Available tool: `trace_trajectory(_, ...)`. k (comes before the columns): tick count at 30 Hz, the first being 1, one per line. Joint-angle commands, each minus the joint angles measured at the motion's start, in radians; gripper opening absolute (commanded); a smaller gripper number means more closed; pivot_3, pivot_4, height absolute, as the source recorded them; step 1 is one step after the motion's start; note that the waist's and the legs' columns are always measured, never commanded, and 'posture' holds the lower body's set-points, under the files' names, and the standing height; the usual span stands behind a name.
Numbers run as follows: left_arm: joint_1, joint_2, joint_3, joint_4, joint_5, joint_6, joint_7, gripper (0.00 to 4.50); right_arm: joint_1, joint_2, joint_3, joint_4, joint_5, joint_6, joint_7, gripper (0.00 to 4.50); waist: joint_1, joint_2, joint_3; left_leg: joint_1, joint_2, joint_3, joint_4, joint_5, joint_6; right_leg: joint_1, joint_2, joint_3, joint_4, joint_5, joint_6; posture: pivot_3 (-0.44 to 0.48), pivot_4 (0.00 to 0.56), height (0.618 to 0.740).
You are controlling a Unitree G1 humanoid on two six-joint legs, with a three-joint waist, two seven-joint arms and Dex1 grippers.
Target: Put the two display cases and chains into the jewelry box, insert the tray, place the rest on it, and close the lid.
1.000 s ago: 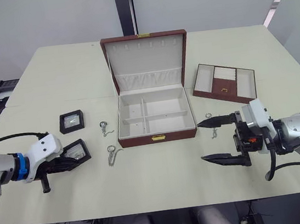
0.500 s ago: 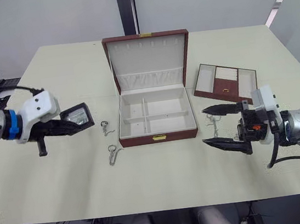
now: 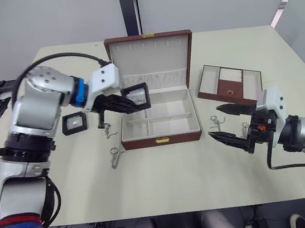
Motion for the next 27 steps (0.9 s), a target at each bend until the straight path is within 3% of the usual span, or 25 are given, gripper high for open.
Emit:
trace_trajectory(1,-0.059,-0.061,-0.031,0.079,0.054,-0.053,0.038,0.02,0.021,-0.02,-0.045,-0.052,-0.003,0.002,-0.022,4.5,0.0,0.0,0.0,0.0,0.0,0.0,0.0,0.0,0.0,0.0,0.0,0.0,0.0,0.0,0.0,0.0,0.15,0.74)
trace_trajectory(8,-0.137,-0.252,-0.083,0.332,0.157,-0.195,0.148,0.02,0.065,-0.019,-0.09,-0.08,0.008,0.01,-0.064,4.5,0.001,0.0,0.0,-0.001,-0.001,-0.001,0.0,0.0,0.0,0.0,0.0,0.0,0.0,0.0,0.0,0.0,0.15,0.74)
trace_trajectory(14,-0.172,-0.336,-0.088,0.468,0.205,-0.287,0.176,0.02,0.098,-0.017,-0.119,-0.116,0.026,0.027,-0.093,4.5,-0.001,-0.001,0.0,-0.001,-0.001,-0.002,-0.001,0.0,0.0,0.0,0.0,0.0,-0.001,0.0,0.0,0.0,0.15,0.74)
trace_trajectory(27,-0.165,-0.379,-0.072,0.551,0.236,-0.332,0.157,0.02,0.13,-0.021,-0.151,-0.145,0.045,0.046,-0.111,4.5,-0.001,-0.001,0.0,-0.002,-0.003,-0.004,0.0,0.0,0.0,0.001,0.0,0.001,-0.001,0.0,0.0,0.0,0.15,0.74)
